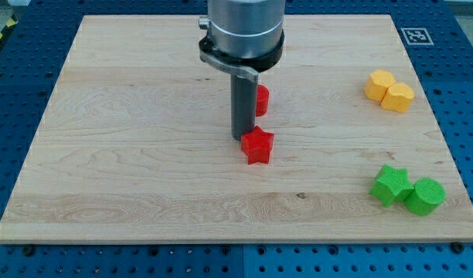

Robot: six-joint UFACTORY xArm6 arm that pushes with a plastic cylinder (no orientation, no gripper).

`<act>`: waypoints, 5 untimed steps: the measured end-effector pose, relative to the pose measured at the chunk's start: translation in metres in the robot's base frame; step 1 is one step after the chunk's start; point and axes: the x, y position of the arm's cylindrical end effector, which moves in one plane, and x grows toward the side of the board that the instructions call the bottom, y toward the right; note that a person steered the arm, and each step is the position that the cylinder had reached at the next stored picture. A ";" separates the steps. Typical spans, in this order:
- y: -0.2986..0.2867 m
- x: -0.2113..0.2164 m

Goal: Separate red circle and red star

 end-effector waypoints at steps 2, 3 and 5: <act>0.000 0.033; 0.003 0.050; 0.055 0.052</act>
